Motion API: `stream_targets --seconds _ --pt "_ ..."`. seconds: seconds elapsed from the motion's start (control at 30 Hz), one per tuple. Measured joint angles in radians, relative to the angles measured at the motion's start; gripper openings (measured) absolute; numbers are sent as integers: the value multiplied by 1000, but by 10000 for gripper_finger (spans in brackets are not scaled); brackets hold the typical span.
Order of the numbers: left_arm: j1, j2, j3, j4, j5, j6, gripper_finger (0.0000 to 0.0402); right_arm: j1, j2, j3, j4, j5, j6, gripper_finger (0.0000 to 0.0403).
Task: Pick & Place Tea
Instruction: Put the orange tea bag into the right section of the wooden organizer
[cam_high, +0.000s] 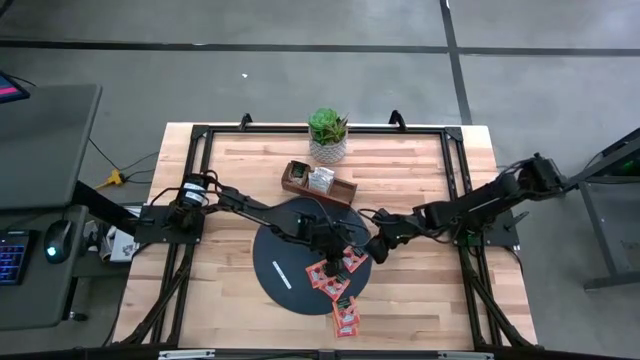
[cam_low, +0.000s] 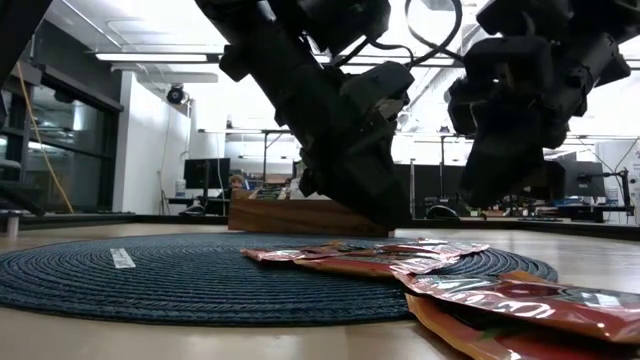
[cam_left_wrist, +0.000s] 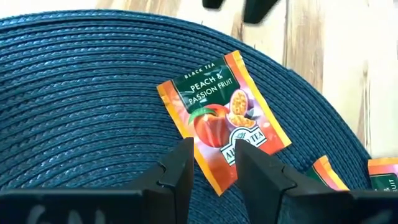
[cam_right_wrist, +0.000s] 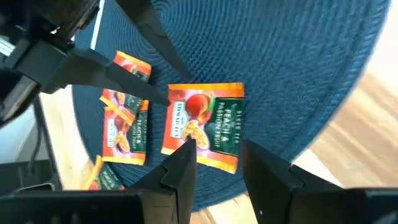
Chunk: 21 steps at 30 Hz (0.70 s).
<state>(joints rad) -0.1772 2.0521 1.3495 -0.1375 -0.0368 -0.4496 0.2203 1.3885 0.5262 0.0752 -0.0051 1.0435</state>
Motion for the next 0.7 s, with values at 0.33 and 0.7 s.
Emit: stream_targets --seconds 0.33,0.7 --pt "-15 42 -1 17 4 -12 114 -7 41 0 62 -9 49 122" --pt "-14 61 3 18 9 -25 114 -33 48 0 56 -70 86 122"
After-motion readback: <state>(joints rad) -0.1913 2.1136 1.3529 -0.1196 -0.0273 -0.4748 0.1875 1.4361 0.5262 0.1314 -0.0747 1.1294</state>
